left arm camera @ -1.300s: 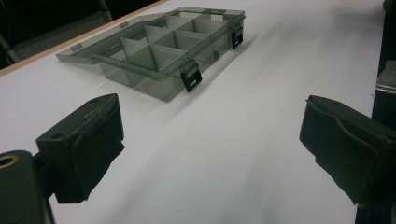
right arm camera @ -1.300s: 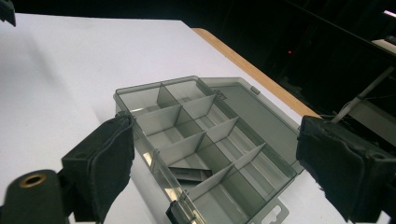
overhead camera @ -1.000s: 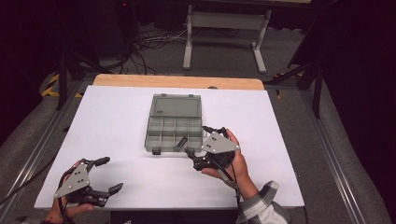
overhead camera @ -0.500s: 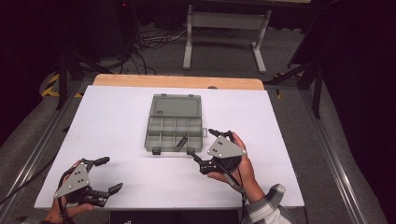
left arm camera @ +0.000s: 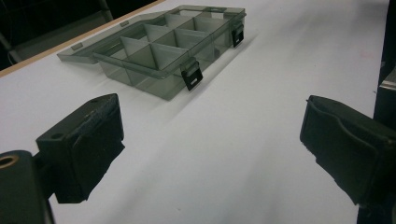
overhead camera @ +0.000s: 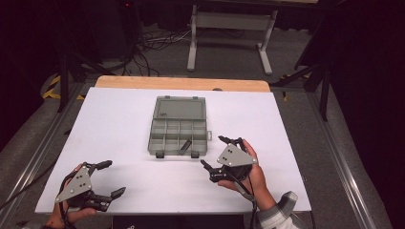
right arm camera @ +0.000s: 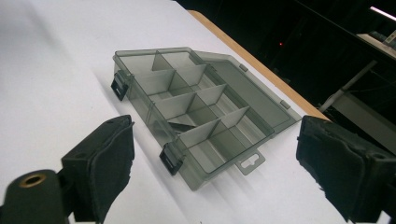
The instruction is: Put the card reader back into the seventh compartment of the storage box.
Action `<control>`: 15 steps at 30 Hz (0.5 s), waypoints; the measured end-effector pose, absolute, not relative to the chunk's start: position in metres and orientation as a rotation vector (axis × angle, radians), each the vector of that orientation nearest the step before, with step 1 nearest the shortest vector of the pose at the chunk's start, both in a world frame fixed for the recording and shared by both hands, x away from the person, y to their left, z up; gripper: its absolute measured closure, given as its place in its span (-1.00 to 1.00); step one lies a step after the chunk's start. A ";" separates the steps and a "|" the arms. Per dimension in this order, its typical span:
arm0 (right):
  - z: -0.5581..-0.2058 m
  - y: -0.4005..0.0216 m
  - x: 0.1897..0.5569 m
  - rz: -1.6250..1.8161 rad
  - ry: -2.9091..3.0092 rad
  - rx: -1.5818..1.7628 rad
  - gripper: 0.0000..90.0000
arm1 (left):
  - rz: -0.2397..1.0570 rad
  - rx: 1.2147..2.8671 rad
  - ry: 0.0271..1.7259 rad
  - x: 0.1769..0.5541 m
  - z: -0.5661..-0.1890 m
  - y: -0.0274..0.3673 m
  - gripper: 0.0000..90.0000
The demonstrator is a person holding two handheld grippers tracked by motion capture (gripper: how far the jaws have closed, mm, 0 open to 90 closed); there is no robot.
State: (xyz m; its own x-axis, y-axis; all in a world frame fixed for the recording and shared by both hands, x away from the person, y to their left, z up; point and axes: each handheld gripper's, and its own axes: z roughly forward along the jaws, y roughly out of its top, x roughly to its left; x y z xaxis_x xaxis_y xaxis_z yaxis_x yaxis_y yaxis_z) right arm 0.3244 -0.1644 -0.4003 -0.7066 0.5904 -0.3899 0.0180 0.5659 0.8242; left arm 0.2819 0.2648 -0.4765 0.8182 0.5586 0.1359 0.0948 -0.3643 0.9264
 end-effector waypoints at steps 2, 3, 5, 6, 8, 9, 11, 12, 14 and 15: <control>-0.401 -0.165 0.324 1.111 2.138 0.484 -0.72 | 0.528 1.904 0.491 0.282 -0.476 0.265 -0.84; -0.401 -0.166 0.323 1.108 2.138 0.483 -0.72 | 0.528 1.904 0.491 0.282 -0.477 0.265 -0.84; -0.403 -0.168 0.322 1.102 2.139 0.484 -0.72 | 0.528 1.909 0.490 0.282 -0.477 0.264 -0.84; -0.404 -0.170 0.321 1.097 2.139 0.483 -0.72 | 0.526 1.909 0.489 0.282 -0.477 0.264 -0.84; -0.406 -0.171 0.320 1.093 2.142 0.484 -0.72 | 0.527 1.912 0.489 0.282 -0.477 0.264 -0.84; -0.406 -0.171 0.320 1.093 2.142 0.484 -0.72 | 0.527 1.912 0.489 0.282 -0.477 0.264 -0.84; -0.408 -0.173 0.318 1.086 2.137 0.481 -0.72 | 0.528 1.915 0.489 0.282 -0.477 0.264 -0.84; -0.408 -0.174 0.318 1.083 2.140 0.485 -0.72 | 0.528 1.915 0.489 0.282 -0.477 0.264 -0.84; -0.412 -0.177 0.317 1.066 2.149 0.491 -0.72 | 0.527 1.912 0.489 0.282 -0.477 0.264 -0.84; -0.412 -0.177 0.317 1.066 2.149 0.491 -0.72 | 0.528 1.914 0.491 0.282 -0.477 0.264 -0.84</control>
